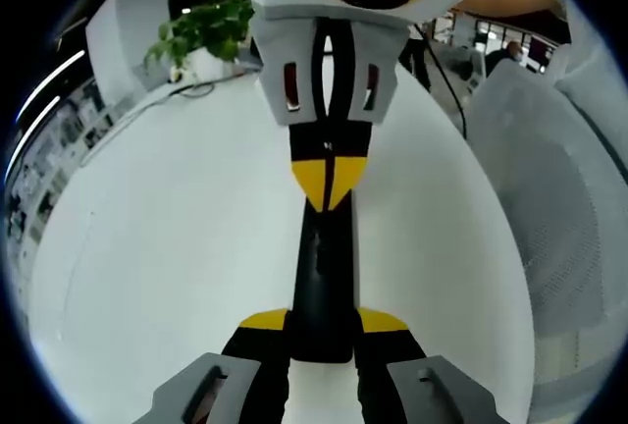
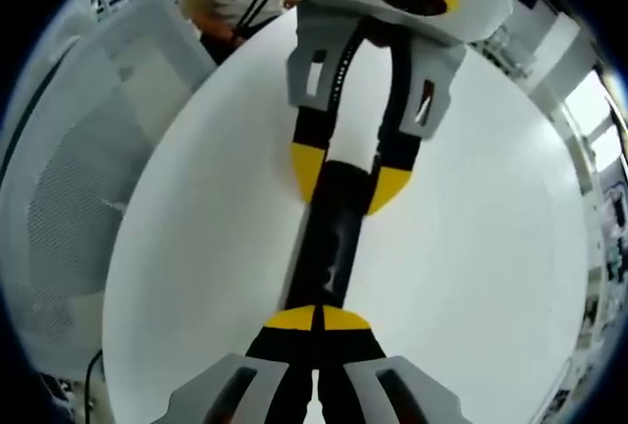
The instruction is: Press the specified remote control buttons in sequence, fully releasing each button before pressing the next.
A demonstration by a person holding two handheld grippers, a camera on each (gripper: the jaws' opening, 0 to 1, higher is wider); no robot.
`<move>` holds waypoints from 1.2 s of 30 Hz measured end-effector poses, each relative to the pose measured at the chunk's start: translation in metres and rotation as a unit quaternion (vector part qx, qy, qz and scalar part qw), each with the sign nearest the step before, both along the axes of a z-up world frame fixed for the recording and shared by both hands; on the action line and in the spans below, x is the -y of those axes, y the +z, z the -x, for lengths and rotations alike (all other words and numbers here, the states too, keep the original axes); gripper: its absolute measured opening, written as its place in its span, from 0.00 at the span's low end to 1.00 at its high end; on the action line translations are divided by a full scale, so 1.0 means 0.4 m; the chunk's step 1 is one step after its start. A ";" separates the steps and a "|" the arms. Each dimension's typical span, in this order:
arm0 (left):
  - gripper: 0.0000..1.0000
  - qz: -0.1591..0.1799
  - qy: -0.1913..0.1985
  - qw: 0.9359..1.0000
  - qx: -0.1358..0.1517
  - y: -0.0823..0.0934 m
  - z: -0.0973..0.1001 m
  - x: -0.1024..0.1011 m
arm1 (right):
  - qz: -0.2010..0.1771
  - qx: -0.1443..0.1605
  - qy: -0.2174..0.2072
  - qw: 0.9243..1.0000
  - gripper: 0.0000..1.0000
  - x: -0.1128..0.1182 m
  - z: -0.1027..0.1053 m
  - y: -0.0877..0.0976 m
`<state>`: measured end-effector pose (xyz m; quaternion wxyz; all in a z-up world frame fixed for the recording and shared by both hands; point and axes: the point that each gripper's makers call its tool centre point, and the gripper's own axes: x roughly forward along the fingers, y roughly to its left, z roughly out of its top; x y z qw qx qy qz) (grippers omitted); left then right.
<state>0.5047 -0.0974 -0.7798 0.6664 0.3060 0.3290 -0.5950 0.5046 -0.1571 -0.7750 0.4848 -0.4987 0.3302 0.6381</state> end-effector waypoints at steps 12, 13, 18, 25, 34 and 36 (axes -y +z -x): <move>0.24 0.000 -0.001 1.000 0.000 0.001 0.001 0.002 | 0.009 0.004 0.002 1.000 0.00 0.000 0.000 -0.002; 0.24 0.000 0.000 1.000 -0.001 0.001 0.001 0.002 | 0.010 0.005 0.002 1.000 0.00 0.001 0.000 -0.002; 0.24 0.000 0.001 1.000 -0.001 0.000 0.000 0.002 | 0.008 0.002 0.001 1.000 0.00 0.001 0.000 -0.001; 0.24 -0.001 0.002 1.000 0.000 0.001 0.001 0.002 | 0.002 0.002 0.002 1.000 0.00 0.001 0.000 0.001; 0.24 -0.003 -0.002 1.000 0.001 0.002 0.002 0.002 | -0.009 0.001 -0.006 1.000 0.00 0.000 0.002 0.003; 0.23 -0.003 -0.002 1.000 0.001 0.002 0.002 0.002 | -0.009 0.003 -0.005 1.000 0.00 -0.001 0.002 0.003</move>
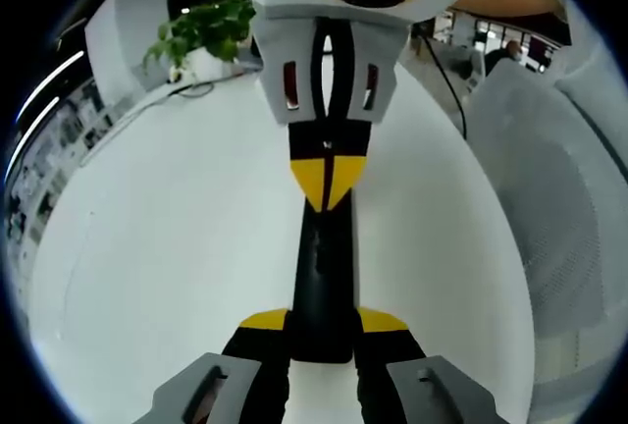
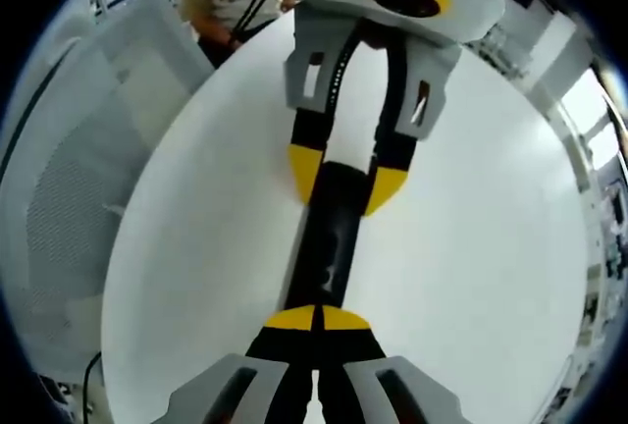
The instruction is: Press the specified remote control buttons in sequence, fully releasing each button before pressing the next.
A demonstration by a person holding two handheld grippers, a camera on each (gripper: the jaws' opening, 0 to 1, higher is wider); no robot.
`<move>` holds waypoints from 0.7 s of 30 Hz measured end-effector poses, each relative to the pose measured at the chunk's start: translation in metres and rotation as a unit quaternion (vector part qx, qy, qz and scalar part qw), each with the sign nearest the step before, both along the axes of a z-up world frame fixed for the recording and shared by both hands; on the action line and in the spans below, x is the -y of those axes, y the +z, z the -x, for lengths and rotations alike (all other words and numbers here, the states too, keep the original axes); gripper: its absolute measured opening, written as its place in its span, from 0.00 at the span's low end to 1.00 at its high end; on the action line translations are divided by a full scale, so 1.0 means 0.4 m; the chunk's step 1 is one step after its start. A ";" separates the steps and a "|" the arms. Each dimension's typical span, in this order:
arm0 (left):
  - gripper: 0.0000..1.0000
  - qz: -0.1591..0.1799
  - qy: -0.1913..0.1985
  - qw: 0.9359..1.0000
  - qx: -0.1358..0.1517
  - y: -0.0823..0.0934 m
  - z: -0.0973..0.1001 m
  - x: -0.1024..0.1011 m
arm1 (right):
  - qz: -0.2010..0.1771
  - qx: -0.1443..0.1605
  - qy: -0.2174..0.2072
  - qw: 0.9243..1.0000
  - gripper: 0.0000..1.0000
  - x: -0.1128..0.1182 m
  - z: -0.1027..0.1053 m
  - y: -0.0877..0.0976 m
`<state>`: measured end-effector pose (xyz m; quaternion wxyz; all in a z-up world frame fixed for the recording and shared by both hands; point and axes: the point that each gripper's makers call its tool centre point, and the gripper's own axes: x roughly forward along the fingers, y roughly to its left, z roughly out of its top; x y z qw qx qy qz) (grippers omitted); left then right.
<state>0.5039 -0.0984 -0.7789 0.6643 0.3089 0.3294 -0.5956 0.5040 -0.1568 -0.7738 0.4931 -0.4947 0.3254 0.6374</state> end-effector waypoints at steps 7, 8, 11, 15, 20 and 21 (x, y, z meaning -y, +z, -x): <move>0.23 -0.003 0.000 1.000 0.001 0.000 0.000 -0.001 | -0.009 -0.003 -0.007 1.000 0.00 0.000 -0.001 0.001; 0.23 -0.003 0.000 1.000 0.001 0.000 0.000 -0.001 | -0.010 -0.003 -0.007 1.000 0.00 -0.001 -0.001 0.001; 0.23 -0.005 0.001 1.000 0.001 0.000 -0.001 -0.002 | -0.010 0.000 -0.006 1.000 0.00 -0.001 -0.001 0.002; 0.23 -0.007 0.001 1.000 0.001 0.000 -0.001 -0.002 | -0.011 0.000 -0.006 1.000 0.00 -0.002 0.001 0.003; 0.23 -0.008 0.001 1.000 0.001 0.001 0.000 -0.002 | -0.016 -0.003 -0.009 1.000 0.00 -0.001 0.001 0.006; 0.23 -0.008 0.001 1.000 0.001 0.001 0.001 -0.002 | -0.017 -0.002 -0.010 1.000 0.00 -0.002 0.000 0.006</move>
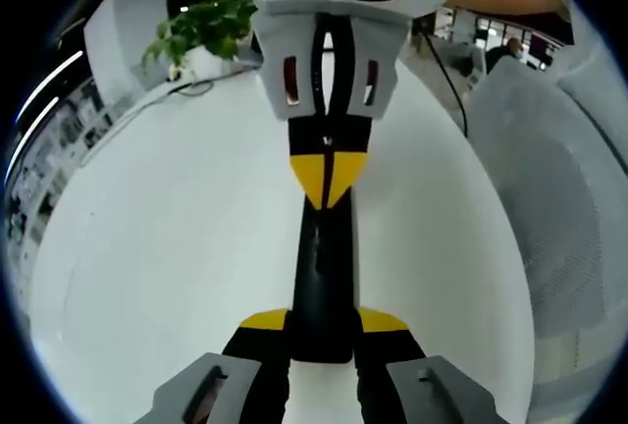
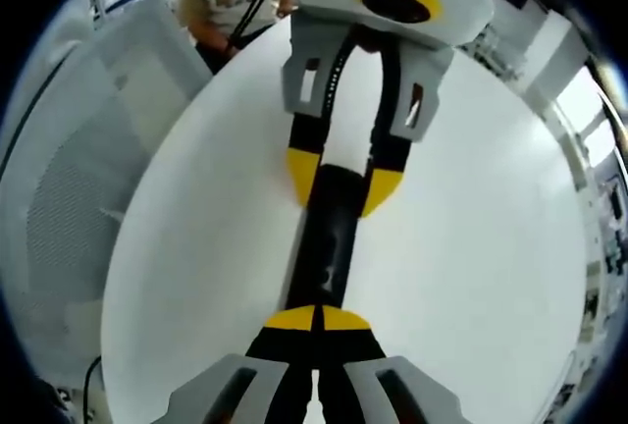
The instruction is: Press the specified remote control buttons in sequence, fully releasing each button before pressing the next.
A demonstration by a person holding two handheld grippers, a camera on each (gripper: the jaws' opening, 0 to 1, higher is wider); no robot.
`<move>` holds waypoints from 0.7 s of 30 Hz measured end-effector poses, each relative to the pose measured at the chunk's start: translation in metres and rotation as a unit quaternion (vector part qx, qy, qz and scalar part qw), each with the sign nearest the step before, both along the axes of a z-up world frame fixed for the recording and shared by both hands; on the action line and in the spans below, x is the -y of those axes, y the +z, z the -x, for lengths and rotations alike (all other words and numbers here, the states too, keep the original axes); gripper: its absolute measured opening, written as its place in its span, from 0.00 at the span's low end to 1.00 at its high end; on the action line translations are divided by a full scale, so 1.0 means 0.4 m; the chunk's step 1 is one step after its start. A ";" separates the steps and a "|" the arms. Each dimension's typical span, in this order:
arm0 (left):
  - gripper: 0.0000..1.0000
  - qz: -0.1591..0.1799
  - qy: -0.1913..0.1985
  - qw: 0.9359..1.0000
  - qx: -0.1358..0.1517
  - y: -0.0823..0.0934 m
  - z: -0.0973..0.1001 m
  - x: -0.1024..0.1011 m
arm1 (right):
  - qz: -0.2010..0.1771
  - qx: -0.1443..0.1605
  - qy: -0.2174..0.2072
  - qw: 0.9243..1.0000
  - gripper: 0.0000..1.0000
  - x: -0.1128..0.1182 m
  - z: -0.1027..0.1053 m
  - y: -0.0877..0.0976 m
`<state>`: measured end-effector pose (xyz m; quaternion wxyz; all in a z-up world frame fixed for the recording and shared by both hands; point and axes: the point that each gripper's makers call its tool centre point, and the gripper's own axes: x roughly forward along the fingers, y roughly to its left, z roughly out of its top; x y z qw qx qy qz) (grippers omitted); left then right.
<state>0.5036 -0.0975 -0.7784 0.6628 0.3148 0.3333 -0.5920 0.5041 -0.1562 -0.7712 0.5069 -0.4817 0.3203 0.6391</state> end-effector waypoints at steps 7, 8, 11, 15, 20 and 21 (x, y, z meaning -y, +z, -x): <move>0.23 0.000 0.001 1.000 0.001 -0.001 0.000 -0.001 | -0.010 -0.004 -0.003 1.000 0.00 -0.011 -0.001 0.016; 0.23 0.000 0.001 1.000 0.001 -0.001 0.000 -0.001 | -0.009 -0.004 -0.004 1.000 0.00 -0.012 -0.002 0.019; 0.23 -0.001 0.000 1.000 0.001 0.000 0.000 -0.001 | -0.008 -0.004 -0.003 1.000 0.00 -0.012 -0.005 0.022; 0.23 0.000 0.000 1.000 0.000 0.000 0.000 -0.001 | -0.009 -0.002 -0.005 1.000 0.00 -0.015 -0.013 0.035; 0.24 0.000 0.000 1.000 0.000 0.000 0.000 -0.001 | -0.012 0.004 -0.005 1.000 0.00 -0.021 -0.022 0.054; 0.24 0.001 0.000 1.000 0.000 0.000 0.000 -0.001 | -0.011 0.004 -0.005 1.000 0.00 -0.022 -0.023 0.056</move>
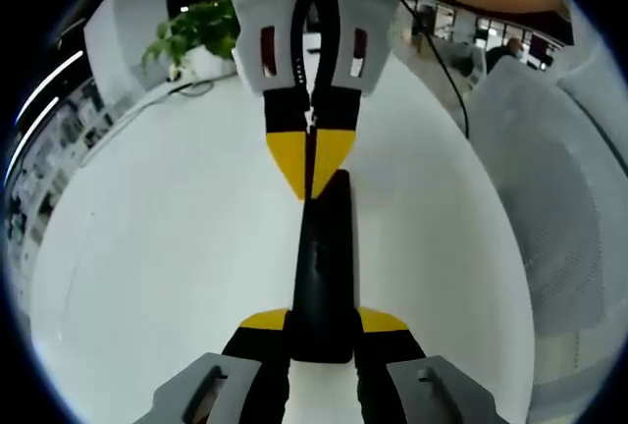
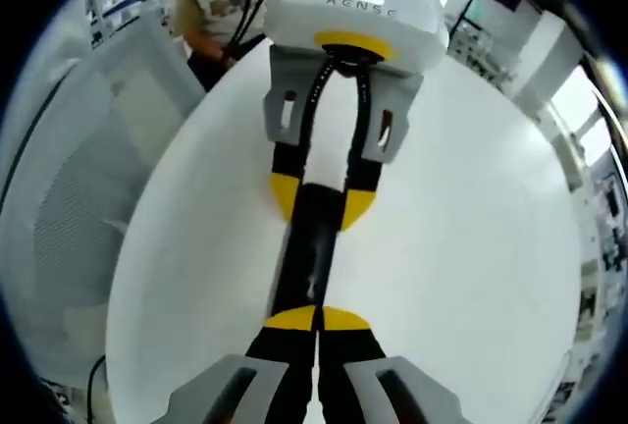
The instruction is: Press the specified remote control buttons in sequence, fully releasing each button before pressing the next.
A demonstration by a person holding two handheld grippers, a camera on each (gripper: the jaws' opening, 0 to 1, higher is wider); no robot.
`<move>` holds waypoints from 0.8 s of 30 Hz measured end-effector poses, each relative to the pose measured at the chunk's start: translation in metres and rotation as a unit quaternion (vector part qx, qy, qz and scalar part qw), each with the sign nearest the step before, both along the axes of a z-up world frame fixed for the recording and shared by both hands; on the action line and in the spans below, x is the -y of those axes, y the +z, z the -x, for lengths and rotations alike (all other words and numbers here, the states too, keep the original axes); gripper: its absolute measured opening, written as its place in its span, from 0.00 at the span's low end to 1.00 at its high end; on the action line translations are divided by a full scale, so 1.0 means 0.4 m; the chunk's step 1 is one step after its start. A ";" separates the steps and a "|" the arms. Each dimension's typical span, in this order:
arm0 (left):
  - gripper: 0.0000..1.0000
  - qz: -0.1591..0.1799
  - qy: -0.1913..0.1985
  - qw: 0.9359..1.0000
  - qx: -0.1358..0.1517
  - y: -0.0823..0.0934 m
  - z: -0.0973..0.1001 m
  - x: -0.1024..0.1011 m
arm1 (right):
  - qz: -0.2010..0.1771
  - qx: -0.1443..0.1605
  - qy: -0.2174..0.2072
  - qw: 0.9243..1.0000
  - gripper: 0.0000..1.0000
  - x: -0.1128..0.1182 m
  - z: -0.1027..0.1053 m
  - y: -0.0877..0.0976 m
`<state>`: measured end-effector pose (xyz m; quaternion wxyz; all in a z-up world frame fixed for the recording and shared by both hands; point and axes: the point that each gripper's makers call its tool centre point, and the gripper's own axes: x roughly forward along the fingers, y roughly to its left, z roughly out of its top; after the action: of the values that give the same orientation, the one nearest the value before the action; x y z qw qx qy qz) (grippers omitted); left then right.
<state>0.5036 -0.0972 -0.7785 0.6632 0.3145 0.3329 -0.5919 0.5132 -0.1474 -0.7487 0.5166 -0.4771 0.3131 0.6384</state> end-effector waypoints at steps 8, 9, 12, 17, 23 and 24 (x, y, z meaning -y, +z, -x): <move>0.24 0.000 -0.001 1.000 0.000 0.001 0.001 0.000 | 0.000 0.008 0.004 1.000 0.00 -0.004 0.000 0.009; 0.24 0.000 -0.001 1.000 0.000 0.001 0.001 0.000 | -0.001 0.008 0.005 1.000 0.00 -0.006 0.001 0.011; 0.24 0.001 -0.001 1.000 0.000 0.001 0.001 0.000 | -0.004 0.009 0.006 1.000 0.00 -0.012 0.003 0.017; 0.24 0.001 0.000 1.000 0.000 0.001 0.002 0.000 | -0.006 0.005 0.003 1.000 0.00 -0.018 -0.003 0.020; 0.24 0.002 0.001 1.000 -0.001 0.002 0.002 0.000 | -0.004 -0.004 0.001 1.000 0.00 -0.019 -0.012 0.016; 0.24 0.002 0.000 1.000 -0.001 0.002 0.002 0.001 | -0.003 -0.006 0.001 1.000 0.00 -0.018 -0.013 0.015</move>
<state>0.5026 -0.0974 -0.7776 0.6638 0.3125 0.3325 -0.5926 0.5183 -0.1400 -0.7428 0.5155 -0.4722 0.3138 0.6426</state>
